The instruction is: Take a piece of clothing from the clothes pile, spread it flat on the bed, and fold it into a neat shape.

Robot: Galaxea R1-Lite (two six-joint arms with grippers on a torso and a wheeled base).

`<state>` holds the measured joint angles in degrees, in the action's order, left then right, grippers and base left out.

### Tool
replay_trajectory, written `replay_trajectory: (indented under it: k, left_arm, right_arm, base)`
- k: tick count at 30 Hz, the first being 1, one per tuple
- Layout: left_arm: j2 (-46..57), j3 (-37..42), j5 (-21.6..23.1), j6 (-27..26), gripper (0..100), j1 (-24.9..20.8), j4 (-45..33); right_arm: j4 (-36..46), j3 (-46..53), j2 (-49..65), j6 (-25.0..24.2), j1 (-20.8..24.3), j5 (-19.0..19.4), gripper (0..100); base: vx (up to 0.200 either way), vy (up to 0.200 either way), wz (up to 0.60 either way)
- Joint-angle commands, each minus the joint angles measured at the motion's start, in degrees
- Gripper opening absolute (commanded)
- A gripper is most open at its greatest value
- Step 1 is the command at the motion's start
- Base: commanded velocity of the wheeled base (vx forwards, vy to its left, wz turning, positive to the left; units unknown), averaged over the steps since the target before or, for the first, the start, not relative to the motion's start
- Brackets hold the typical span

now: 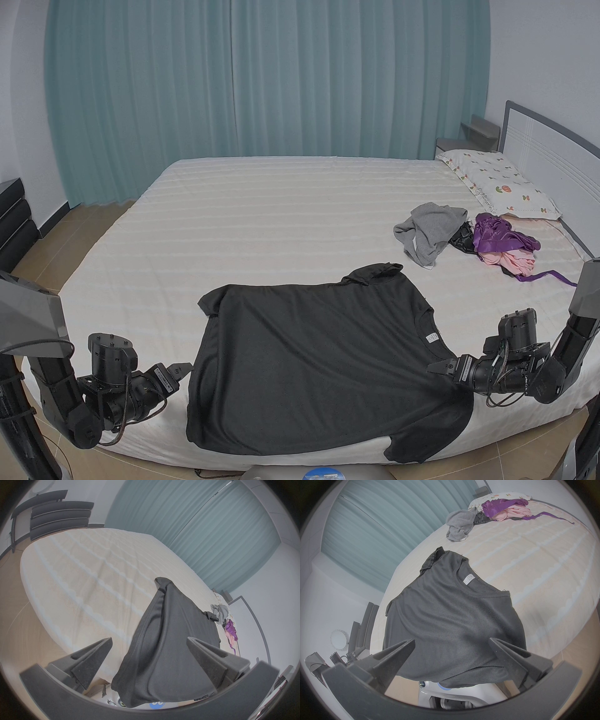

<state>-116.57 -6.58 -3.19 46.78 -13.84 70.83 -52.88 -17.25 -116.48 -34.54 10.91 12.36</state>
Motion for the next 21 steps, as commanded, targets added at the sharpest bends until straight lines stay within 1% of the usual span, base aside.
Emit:
replay_trajectory:
  k: [1, 4, 11, 18, 21]
  left_arm:
    - [-0.5, -0.1, -0.1, 0.0, 100, 0.2, 0.0]
    - [-0.9, -0.1, -0.1, 0.0, 100, 0.2, 0.0]
    - [-1.6, -0.1, 0.0, 0.0, 100, 0.1, 0.2]
    - [-1.6, -1.2, 0.0, 0.2, 100, 0.6, 0.2]
    - [-1.6, -3.1, 0.1, 3.0, 100, 0.7, 0.1]
  right_arm:
    - [0.0, 0.0, 0.0, 0.0, 0.1, 0.0, 100]
    - [0.0, 0.0, -0.1, 0.0, 0.1, 0.0, 100]
    - [0.0, 0.1, 0.0, 0.0, 0.1, 0.0, 100]
    - [0.0, 0.1, 0.1, 0.0, 0.1, 0.1, 100]
    - [0.0, 0.1, 0.3, -0.1, 0.1, 0.1, 100]
  base:
    - [0.000, 0.000, 0.00]
    - [0.000, 0.000, 0.00]
    - [0.200, 0.000, 0.00]
    - [0.000, 0.000, 0.00]
    - [0.000, 0.000, 0.00]
